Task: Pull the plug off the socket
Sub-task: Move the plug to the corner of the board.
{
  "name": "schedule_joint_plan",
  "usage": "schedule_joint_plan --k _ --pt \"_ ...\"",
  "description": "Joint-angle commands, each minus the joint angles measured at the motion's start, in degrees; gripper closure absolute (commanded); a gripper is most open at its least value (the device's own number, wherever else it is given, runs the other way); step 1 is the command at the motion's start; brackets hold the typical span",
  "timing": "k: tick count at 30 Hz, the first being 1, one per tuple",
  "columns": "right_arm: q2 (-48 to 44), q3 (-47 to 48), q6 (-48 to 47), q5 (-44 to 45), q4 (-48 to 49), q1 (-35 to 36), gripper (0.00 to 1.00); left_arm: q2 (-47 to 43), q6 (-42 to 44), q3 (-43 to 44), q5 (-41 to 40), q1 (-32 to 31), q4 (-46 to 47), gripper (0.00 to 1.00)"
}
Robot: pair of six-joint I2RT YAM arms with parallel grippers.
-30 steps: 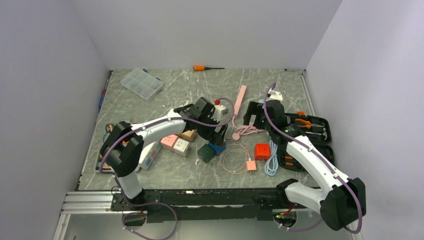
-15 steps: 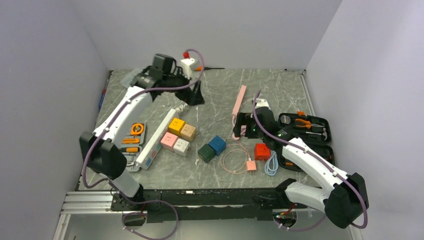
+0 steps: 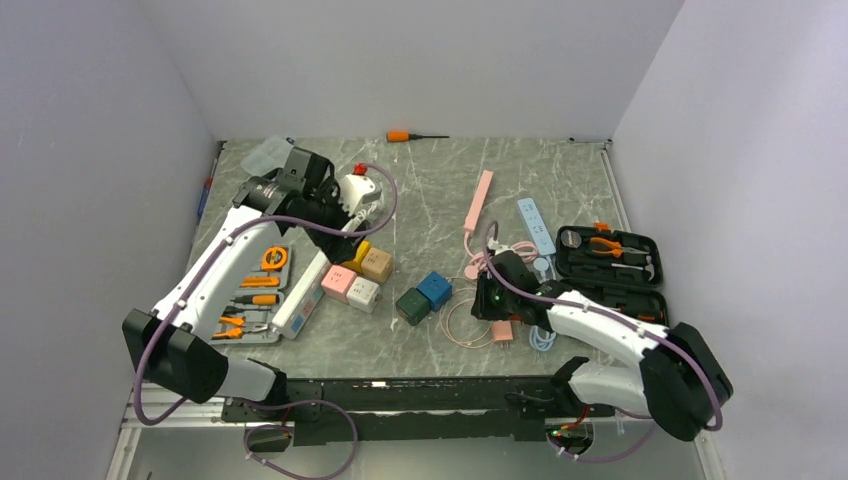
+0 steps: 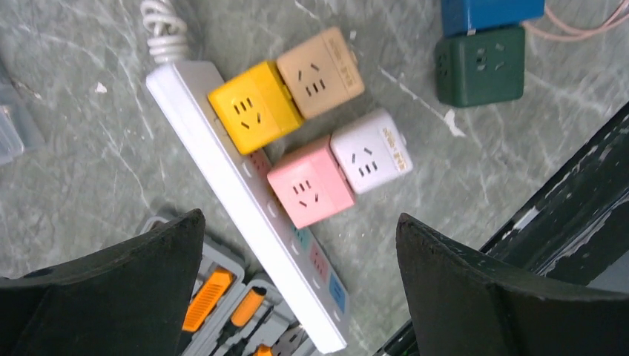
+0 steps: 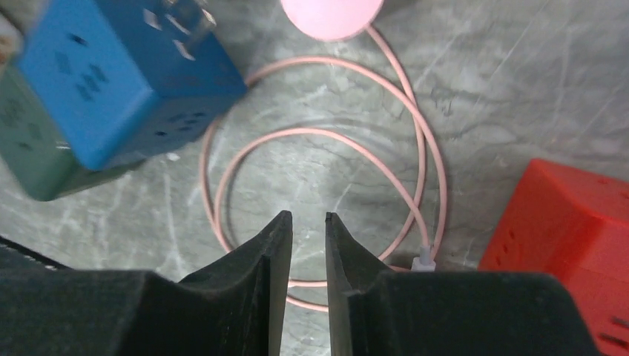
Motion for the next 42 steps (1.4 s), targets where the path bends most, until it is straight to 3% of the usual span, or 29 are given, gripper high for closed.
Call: schedule_joint_plan --k 1,4,7,14,19,22,25,34,42 --pt "5.31 -1.66 3.16 -3.22 8.56 0.23 0.75 -4.75 3.47 -0.94 -2.33 0.16 -2.3 0.01" --pt "10.73 -1.59 4.6 -1.54 11.19 -0.43 0.74 -5.87 3.56 -1.3 -1.65 0.27 -3.25 0.01" --pt "13.31 -0.16 8.47 4.98 7.72 -2.77 0.75 -7.16 3.79 -2.25 -1.27 0.29 -3.59 0.01" --pt "4.2 2.01 13.77 18.98 -3.81 -9.28 0.74 -8.11 5.42 -2.99 -1.7 0.68 -4.6 0.01" --pt "0.34 8.14 7.18 16.59 -4.22 -8.81 0.69 -8.03 6.34 -2.89 0.21 1.13 -5.81 0.01" --pt "-0.41 12.48 0.82 15.55 -3.16 -2.51 0.53 -8.3 6.82 -3.07 1.12 1.31 -6.7 0.01" --pt "1.8 16.72 -3.49 14.76 -2.17 2.06 0.45 -8.99 7.54 -3.5 1.85 1.57 -7.4 0.01" --pt "24.09 28.14 -5.59 9.09 0.03 3.94 0.5 -12.46 8.36 -3.76 3.35 4.28 -9.93 0.01" --pt "23.13 23.16 -3.12 8.24 1.07 7.05 0.5 -14.36 8.3 -5.45 4.22 5.55 -9.05 0.01"
